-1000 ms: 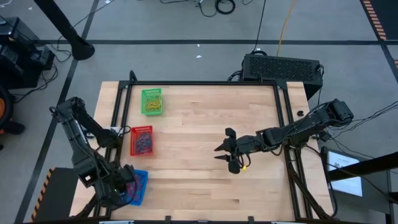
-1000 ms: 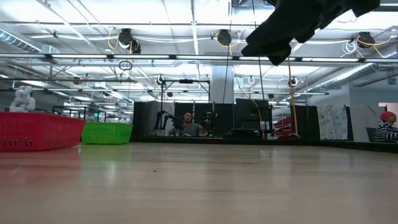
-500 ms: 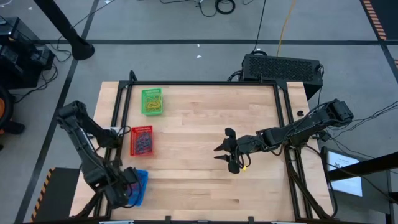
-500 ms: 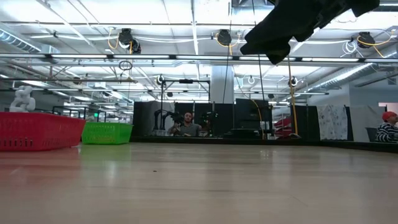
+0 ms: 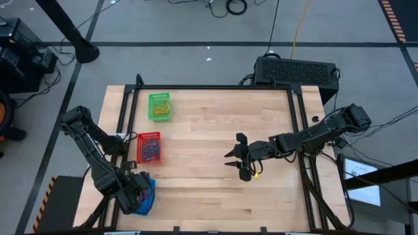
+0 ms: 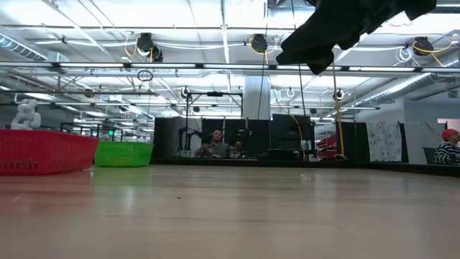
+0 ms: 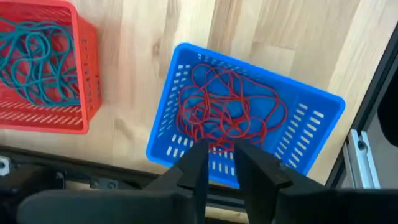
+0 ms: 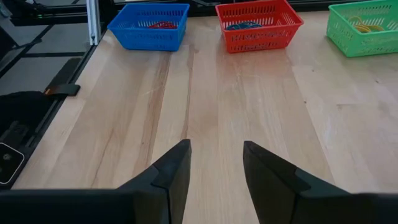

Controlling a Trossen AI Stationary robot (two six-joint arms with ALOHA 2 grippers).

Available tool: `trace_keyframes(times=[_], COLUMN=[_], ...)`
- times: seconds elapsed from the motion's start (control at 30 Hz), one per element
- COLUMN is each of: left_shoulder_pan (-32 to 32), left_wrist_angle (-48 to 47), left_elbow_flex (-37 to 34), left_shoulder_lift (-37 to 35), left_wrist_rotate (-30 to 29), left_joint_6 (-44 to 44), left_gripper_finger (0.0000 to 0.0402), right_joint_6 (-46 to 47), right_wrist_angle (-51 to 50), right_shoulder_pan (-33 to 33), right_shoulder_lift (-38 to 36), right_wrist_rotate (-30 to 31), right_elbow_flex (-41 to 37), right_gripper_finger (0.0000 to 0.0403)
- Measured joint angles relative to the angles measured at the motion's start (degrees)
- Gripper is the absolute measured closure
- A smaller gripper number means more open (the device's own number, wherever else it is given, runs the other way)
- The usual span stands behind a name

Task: Sort rubber bands into baskets
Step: Return to Home Position

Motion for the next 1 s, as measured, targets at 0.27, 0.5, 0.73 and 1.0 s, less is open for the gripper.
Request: trace_keyframes(times=[0.27, 0.5, 0.73, 1.0], left_shoulder_pan=[2.75, 9.63, 20.43, 35.14], left_wrist_angle=[5.03, 18.54, 33.85, 42.96], left_elbow_flex=[-0.04, -0.04, -3.75, -18.75], left_shoulder_lift=[-0.15, -0.15, -2.72, -20.17], left_wrist_rotate=[-18.05, -33.18, -28.32, -18.75], left_joint_6=[11.52, 34.07, 54.7, 61.39], left_gripper_finger=[0.0311, 0.0311, 0.0311, 0.0311], right_joint_6=[-1.45, -3.1, -3.13, -7.2], right_wrist_angle=[0.98, 4.47, 4.46, 2.16], right_shoulder_pan=[0.0, -0.4, -2.76, -5.96], right_shoulder_lift=[0.02, -0.01, -1.89, -7.38], right_wrist_rotate=[0.02, 3.04, 2.87, 2.67], right_elbow_flex=[0.0, 0.02, 0.02, 0.04], right_gripper_finger=[0.0264, 0.0264, 0.0264, 0.0264])
